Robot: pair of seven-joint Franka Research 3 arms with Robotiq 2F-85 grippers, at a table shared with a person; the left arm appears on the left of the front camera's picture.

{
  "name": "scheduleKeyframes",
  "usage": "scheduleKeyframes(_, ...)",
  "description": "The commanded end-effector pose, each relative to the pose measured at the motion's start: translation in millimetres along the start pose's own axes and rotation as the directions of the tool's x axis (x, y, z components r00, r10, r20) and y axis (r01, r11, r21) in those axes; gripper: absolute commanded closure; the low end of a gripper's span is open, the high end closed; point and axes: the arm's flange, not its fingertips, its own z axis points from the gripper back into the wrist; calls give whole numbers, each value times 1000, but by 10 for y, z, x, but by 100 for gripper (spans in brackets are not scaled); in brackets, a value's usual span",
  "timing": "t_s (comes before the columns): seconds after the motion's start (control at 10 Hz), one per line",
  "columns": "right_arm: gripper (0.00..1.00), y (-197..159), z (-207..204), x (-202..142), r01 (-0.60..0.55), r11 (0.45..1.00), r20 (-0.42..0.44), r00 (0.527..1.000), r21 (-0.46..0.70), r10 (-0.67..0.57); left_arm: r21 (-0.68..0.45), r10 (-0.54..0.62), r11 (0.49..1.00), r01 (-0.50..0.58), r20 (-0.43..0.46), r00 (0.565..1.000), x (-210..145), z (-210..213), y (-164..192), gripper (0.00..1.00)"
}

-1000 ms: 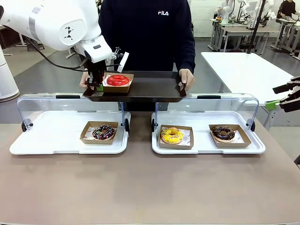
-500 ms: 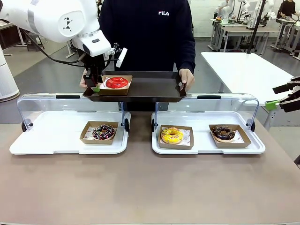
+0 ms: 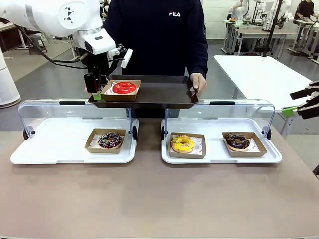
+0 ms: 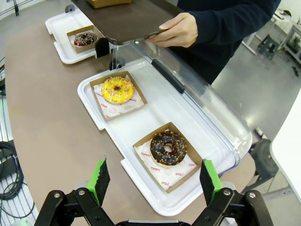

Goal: Provide the desired donut to the person.
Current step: Place the picked Paper togo box onto the Handle tray extended by the person, then pick up and lift the Paper togo box containing the Donut pointed at by the person.

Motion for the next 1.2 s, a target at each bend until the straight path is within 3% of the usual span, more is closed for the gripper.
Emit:
scheduleKeyframes(0.0,0,-4,-22,-18,-2,1000,19,1000,10,2,-27,-12,1000,13,13,1000,-27,103,3,0)
scheduleKeyframes(0.2,0,-4,-22,-18,-2,1000,19,1000,10,2,-69,-43,997,44,20,999,-33,139,-74,0)
scheduleKeyframes(0.3,0,-4,-22,-18,-2,1000,19,1000,10,2,-19,2,1000,-2,2,1000,-6,65,-15,0)
scheduleKeyframes(1.1,0,-4,-22,-18,-2,1000,19,1000,10,2,-19,2,1000,-2,2,1000,-6,65,-15,0)
